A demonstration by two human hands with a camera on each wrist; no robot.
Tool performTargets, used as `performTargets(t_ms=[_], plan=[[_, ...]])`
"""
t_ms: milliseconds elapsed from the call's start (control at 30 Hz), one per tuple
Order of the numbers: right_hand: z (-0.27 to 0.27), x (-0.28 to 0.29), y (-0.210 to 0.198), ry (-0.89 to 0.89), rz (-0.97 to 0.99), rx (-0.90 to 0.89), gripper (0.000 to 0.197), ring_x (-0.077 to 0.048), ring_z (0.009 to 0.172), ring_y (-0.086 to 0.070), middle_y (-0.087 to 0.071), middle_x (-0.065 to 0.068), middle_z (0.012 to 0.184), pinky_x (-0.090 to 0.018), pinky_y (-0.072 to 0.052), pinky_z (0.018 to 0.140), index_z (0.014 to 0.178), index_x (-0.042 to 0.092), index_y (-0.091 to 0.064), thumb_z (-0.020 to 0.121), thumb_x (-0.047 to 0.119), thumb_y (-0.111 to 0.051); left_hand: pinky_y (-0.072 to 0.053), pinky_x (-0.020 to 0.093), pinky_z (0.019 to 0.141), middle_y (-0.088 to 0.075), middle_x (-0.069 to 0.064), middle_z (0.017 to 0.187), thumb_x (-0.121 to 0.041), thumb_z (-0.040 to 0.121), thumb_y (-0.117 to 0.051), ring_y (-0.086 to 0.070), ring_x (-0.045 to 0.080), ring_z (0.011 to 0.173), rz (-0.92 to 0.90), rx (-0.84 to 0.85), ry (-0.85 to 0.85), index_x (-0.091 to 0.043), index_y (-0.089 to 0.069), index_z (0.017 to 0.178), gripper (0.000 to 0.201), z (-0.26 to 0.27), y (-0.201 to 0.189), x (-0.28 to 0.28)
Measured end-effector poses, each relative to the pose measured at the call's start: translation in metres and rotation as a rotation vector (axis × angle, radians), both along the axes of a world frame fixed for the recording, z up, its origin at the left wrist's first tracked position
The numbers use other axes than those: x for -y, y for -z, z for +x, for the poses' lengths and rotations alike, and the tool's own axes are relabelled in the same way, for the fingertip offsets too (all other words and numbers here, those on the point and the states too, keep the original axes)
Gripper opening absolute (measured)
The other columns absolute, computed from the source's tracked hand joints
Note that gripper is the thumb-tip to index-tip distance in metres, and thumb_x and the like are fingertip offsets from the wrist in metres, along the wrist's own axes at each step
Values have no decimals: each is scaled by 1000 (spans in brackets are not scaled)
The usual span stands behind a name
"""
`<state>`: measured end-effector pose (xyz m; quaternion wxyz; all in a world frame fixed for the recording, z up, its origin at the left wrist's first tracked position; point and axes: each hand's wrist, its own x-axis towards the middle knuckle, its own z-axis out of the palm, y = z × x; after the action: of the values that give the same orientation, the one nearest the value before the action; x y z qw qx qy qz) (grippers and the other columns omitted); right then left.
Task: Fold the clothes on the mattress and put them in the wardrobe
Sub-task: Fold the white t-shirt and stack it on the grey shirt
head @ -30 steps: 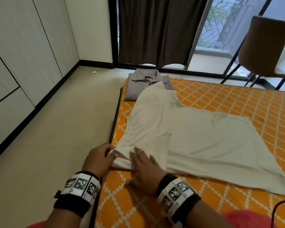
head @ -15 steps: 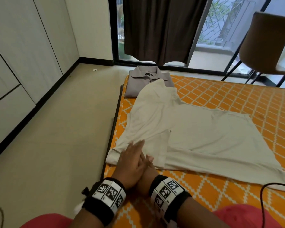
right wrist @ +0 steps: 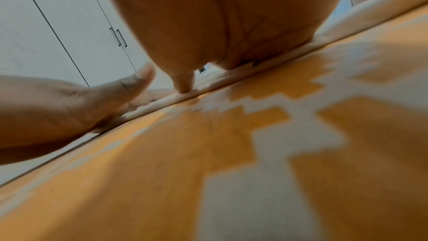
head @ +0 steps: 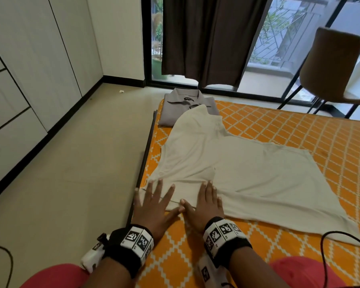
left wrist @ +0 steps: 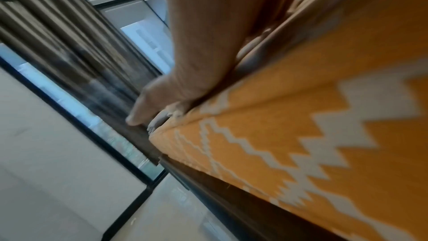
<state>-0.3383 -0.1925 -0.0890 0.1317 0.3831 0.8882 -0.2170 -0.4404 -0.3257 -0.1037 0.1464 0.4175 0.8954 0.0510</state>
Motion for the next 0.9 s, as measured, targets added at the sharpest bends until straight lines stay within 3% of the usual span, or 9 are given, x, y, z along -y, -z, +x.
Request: performTargets(t_ms=[67,133,200,300,400,600,733,800,900], plan=[[1,0,1,-11,12,-4,97,-22,147,23,31,-7,156,-41,9,120,149,11,25,92,70,-26,16,56,107,-7,-4,163,-80,84,-10,0,24,150,96,-9,-242,-44,-19,150,76,-13,-11,6],[0,0,2,-10,17,-6,98,-23,147,23,32,-8,156,-41,9,120,149,10,25,92,70,-28,-19,49,108,-56,-2,133,-65,87,-52,-42,25,130,326,98,-510,-38,-57,122,44,-34,-21,18],[-1,1,2,-9,26,3,97,-23,147,23,31,-8,157,-43,9,120,150,11,23,92,70,-28,-37,42,97,-68,-4,101,-51,81,-71,-57,26,107,462,265,-635,-34,-63,88,20,-51,-22,29],[-4,0,-5,19,45,-28,92,-25,147,20,26,-8,159,-47,5,120,155,18,7,91,69,-36,-49,43,88,-69,2,90,-35,80,-78,-59,31,100,506,349,-563,-34,-62,73,18,-54,-17,32],[-10,-10,-15,94,127,-161,74,-28,149,9,11,-8,162,-50,-4,119,150,29,-21,90,65,-45,-46,34,81,-65,5,96,-30,82,-76,-56,29,97,585,305,-515,-26,-66,80,10,-53,-19,25],[-13,-46,-25,177,5,-240,47,-28,149,-8,-25,0,158,-52,-11,118,139,42,-42,94,47,-52,-40,16,65,-63,-2,99,-18,86,-72,-57,13,88,731,386,-385,-21,-65,88,8,-51,-29,22],[-17,-51,-23,216,-22,-304,42,-20,138,-36,-40,5,148,-50,-21,115,134,30,-51,93,39,-56,-46,22,78,-65,-11,105,-22,94,-61,-58,5,98,796,500,-288,-30,-59,91,9,-50,-31,18],[-18,-51,-21,256,-33,-351,39,-20,129,-46,-40,6,147,-49,-27,112,132,28,-52,93,35,-56,-47,31,86,-64,-13,101,-26,99,-51,-59,12,101,733,529,-257,-36,-49,91,13,-50,-30,16],[-17,-51,-18,241,-34,-310,42,-21,130,-46,-34,5,150,-47,-29,112,136,27,-48,94,32,-53,-15,52,114,-60,-10,105,-24,103,-37,-54,19,115,475,308,-276,-34,-39,98,12,-49,-25,13]])
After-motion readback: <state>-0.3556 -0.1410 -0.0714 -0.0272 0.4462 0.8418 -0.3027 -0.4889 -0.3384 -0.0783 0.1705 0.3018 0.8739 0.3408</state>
